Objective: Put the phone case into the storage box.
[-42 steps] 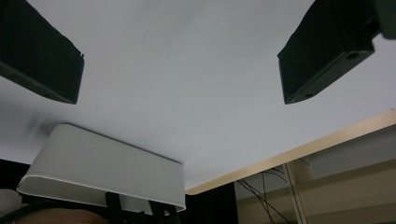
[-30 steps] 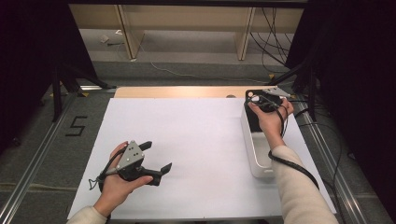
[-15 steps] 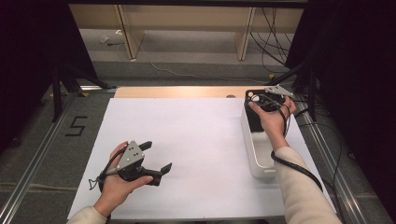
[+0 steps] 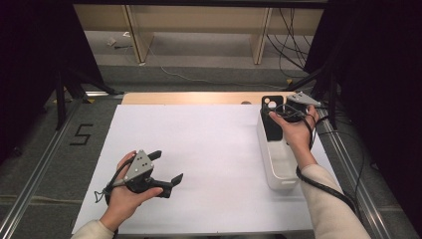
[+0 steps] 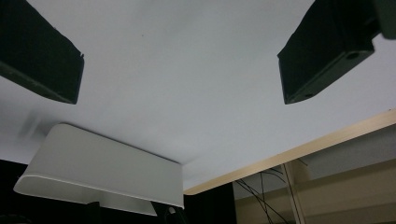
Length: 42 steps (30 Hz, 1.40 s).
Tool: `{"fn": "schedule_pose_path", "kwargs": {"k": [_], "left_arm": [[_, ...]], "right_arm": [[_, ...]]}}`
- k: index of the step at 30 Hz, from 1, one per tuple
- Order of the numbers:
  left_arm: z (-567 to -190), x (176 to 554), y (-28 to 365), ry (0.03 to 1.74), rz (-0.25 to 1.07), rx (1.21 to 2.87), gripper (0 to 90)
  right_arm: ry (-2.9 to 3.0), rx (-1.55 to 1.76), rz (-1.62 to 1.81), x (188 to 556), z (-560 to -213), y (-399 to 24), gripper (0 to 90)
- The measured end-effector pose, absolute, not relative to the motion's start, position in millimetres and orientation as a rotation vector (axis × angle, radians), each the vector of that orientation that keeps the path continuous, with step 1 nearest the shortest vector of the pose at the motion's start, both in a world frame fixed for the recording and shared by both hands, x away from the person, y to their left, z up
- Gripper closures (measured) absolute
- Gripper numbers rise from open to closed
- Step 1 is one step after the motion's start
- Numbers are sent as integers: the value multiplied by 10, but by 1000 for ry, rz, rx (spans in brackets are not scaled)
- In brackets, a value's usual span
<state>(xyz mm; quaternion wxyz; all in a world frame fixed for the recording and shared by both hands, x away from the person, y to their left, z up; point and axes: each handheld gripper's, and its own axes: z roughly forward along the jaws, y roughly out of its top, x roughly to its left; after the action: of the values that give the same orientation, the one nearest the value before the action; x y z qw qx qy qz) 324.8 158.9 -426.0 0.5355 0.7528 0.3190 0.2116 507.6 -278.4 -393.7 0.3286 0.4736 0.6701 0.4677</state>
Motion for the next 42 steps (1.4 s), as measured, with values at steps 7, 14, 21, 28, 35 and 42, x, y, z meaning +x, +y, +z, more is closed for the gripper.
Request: {"fn": "schedule_pose_path", "kwargs": {"k": [7, 14, 21, 28, 35, 42], "left_arm": [[-4262, 3251, 1588, 761, 504, 1793, 0], [-4264, 3253, 1586, 764, 504, 1795, 0], [-4263, 3253, 1583, 762, 507, 1796, 0], [-4263, 3257, 1581, 762, 508, 1798, 0], [-4264, 3258, 1578, 763, 508, 1798, 0], [-4264, 3260, 1576, 762, 510, 1796, 0]], "right_arm": [[1747, 1216, 1254, 4945, -3859, -2816, 105], [1772, 1176, 1275, 4806, -3830, -2816, 124], [1791, 1150, 1308, 4663, -3837, -2804, 126], [1802, 1129, 1337, 4546, -3820, -2783, 131], [1823, 1102, 1350, 4454, -3825, -2745, 134], [1837, 1087, 1363, 4390, -3828, -2725, 137]]}}
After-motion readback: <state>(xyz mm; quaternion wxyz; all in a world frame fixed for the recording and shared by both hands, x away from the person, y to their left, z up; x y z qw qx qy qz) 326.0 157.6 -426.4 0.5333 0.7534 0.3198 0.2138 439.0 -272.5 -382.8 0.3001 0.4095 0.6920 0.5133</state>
